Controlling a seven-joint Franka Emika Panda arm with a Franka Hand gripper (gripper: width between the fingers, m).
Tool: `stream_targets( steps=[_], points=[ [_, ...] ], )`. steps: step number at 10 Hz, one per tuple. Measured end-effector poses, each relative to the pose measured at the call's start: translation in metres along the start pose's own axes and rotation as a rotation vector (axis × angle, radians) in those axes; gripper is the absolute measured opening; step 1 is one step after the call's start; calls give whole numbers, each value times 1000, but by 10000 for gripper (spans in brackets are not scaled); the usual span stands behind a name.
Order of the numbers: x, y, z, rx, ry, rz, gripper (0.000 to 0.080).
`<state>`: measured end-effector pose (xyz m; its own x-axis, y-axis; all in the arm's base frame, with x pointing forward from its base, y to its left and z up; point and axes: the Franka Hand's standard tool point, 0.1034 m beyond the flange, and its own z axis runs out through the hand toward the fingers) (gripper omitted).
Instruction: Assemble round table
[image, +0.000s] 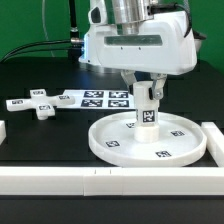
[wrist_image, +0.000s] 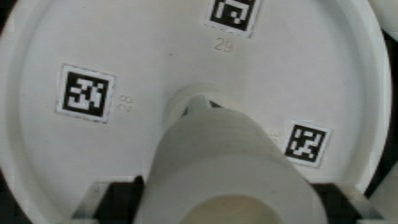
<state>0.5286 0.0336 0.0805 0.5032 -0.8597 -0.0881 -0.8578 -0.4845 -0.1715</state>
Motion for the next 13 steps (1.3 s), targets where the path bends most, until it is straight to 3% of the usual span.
stream_targets(
  steps=[5,7,9,10,11,13],
  points=[
    [-4,2,4,31,-69,672,409],
    [-4,1,4,35,-82,801,409],
    [-5,1,4,37,-83,792,409],
    [-7,0,4,30,-82,742,584],
    [-12,-6,4,8,-76,658,630],
    [-13,-7,4,14,-76,494,644]
  ],
)
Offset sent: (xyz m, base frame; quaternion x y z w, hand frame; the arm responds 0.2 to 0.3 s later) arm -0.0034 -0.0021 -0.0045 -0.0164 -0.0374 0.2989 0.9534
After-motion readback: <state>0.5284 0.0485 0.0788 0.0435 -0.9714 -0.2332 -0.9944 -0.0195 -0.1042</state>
